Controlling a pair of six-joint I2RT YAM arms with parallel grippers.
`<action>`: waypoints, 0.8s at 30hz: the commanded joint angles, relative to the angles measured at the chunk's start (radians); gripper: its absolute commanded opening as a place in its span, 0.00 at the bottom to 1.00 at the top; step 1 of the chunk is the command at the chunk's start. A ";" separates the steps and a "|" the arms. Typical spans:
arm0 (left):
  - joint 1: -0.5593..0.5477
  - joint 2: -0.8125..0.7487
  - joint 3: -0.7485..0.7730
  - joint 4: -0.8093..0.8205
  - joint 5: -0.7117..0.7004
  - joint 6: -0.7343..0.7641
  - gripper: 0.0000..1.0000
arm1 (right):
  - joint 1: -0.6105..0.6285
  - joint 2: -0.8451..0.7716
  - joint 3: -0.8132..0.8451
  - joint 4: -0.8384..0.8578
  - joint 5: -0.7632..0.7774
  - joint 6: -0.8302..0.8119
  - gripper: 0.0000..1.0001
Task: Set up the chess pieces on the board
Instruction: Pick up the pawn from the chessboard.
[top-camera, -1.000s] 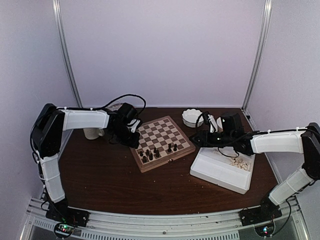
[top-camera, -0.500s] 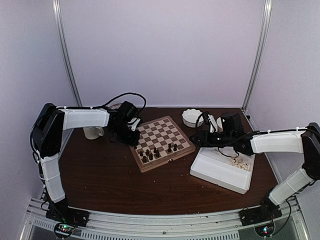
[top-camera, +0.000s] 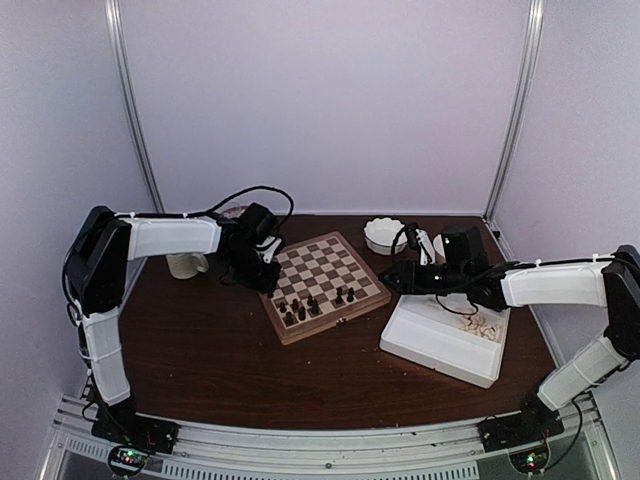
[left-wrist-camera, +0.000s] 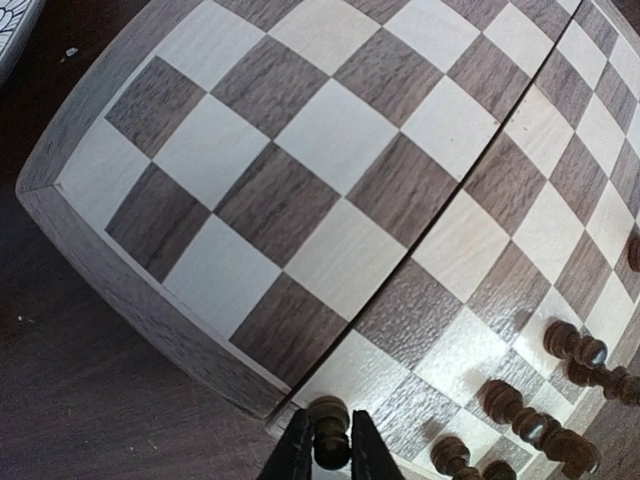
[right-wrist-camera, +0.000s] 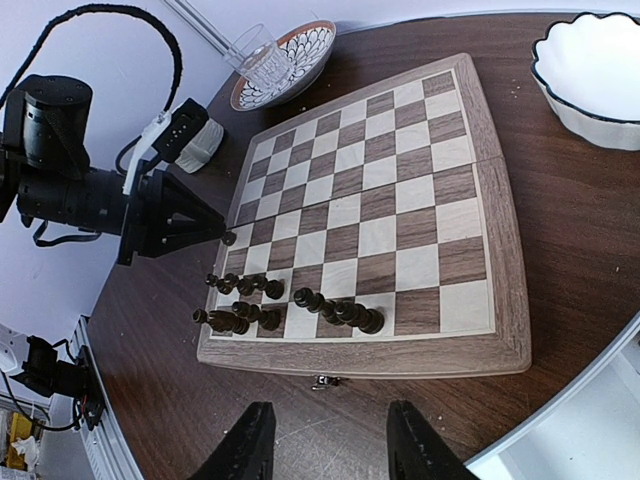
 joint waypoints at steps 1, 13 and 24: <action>-0.004 0.036 0.041 -0.036 -0.056 0.000 0.15 | 0.003 -0.024 0.000 0.014 0.017 -0.010 0.41; -0.004 0.039 0.046 -0.043 -0.053 0.000 0.06 | 0.003 -0.028 -0.002 0.013 0.023 -0.012 0.40; -0.043 0.002 0.127 -0.043 -0.012 0.002 0.05 | 0.003 -0.031 -0.001 0.012 0.033 -0.017 0.40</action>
